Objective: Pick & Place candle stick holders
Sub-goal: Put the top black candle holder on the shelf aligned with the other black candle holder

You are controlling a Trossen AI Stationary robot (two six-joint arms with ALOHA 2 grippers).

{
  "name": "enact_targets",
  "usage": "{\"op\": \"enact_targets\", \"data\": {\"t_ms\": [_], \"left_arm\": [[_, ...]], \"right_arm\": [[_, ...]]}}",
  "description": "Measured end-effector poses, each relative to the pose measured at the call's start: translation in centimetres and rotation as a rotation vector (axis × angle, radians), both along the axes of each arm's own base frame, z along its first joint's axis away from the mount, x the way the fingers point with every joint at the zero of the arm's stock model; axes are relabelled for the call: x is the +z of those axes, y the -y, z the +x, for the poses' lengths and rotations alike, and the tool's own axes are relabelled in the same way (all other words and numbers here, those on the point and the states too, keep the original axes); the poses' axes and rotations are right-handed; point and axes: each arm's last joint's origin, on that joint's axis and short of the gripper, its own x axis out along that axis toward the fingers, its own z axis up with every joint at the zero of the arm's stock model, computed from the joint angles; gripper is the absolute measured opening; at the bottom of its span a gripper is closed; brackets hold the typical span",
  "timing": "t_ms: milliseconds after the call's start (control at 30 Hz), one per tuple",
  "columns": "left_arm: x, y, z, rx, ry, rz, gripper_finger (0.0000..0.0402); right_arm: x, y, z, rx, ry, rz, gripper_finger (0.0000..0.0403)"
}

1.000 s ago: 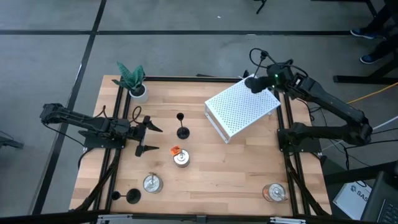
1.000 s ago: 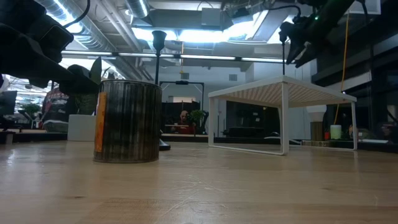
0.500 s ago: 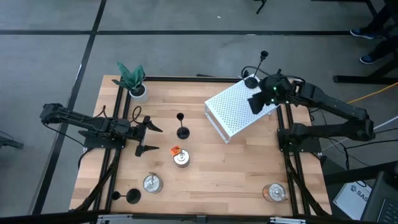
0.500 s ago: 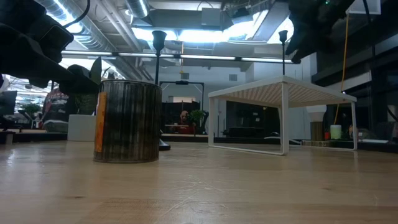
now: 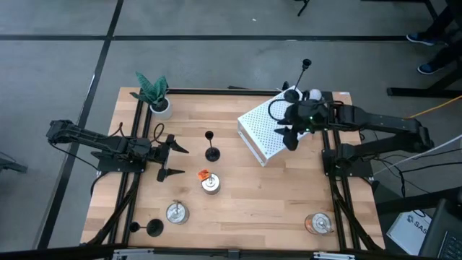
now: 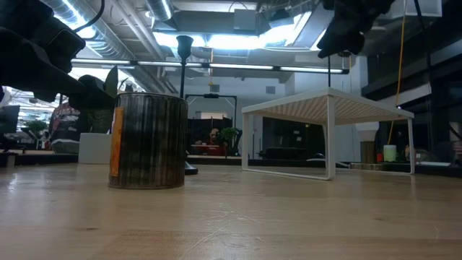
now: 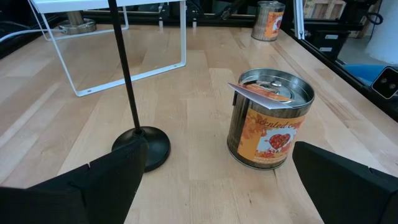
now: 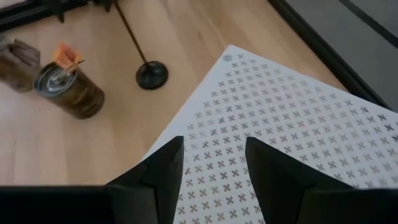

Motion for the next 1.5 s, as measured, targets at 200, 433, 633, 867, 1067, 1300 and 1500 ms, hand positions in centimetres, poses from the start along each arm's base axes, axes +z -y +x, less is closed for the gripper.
{"op": "enact_targets", "data": {"t_ms": [200,433,633,867,1067,1300,1500], "left_arm": [[0.0,0.0,0.0,0.000,0.000,0.000,0.0400],[0.0,0.0,0.0,0.000,0.000,0.000,0.0400],[0.0,0.0,0.0,0.000,0.000,0.000,0.0400],[0.0,0.0,0.0,0.000,0.000,0.000,0.0400],[0.0,0.0,0.0,0.000,0.000,0.000,0.0400],[0.0,0.0,0.0,0.000,0.000,0.000,0.0400],[0.0,0.0,0.0,0.000,0.000,0.000,0.0400]], "right_arm": [[0.0,-0.2,0.1,0.026,-0.006,-0.018,0.0178],[0.0,-0.2,0.1,0.026,-0.007,-0.018,0.0178],[0.0,-0.2,0.0,0.050,-0.016,-0.054,0.0178],[0.0,-0.2,0.0,0.039,-0.019,-0.071,0.0178],[0.1,-0.2,-0.1,0.044,-0.012,-0.067,0.0178],[0.5,-0.2,0.3,0.051,0.049,-0.069,0.0178],[0.3,-0.5,2.0,0.122,0.105,-0.029,0.0178]]}}
